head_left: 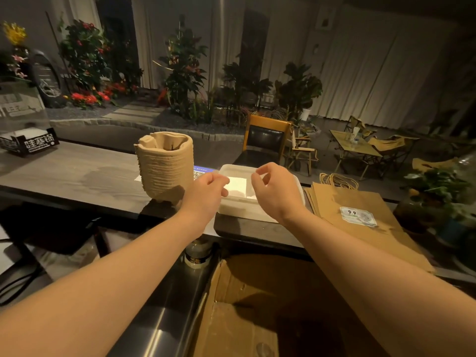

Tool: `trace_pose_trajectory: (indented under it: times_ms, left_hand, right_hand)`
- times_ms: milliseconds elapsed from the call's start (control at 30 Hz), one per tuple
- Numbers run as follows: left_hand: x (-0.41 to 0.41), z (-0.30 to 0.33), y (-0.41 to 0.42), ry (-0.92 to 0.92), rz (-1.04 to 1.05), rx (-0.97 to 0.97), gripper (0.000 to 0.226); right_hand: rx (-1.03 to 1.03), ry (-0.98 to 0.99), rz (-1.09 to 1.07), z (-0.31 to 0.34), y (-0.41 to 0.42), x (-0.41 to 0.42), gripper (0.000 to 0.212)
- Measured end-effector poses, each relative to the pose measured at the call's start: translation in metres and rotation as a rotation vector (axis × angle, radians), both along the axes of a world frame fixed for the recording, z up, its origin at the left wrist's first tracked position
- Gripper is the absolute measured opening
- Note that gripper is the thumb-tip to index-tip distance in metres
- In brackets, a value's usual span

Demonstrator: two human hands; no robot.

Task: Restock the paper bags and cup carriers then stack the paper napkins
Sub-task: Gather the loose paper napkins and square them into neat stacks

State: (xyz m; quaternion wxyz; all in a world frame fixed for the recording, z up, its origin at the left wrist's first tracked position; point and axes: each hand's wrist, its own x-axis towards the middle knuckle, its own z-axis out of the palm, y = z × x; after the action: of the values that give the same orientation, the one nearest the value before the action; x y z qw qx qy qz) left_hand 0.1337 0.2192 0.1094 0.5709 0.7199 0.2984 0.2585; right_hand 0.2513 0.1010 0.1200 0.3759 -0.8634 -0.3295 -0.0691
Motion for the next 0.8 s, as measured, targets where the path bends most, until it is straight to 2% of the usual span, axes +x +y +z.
trace_pose_trajectory:
  times_ms: [200, 400, 800]
  left_hand:
    - [-0.046, -0.002, -0.051, -0.02, -0.06, -0.045, 0.018]
    - [-0.101, -0.019, -0.11, -0.009, -0.126, -0.007, 0.019]
    - [-0.167, -0.106, -0.21, 0.006, -0.171, 0.234, 0.02]
  right_hand:
    - [0.042, -0.028, 0.091, 0.01, -0.062, -0.056, 0.023]
    - [0.03, -0.029, 0.147, -0.001, -0.134, -0.109, 0.021]
    - [-0.006, -0.105, 0.17, -0.093, -0.25, -0.178, 0.015]
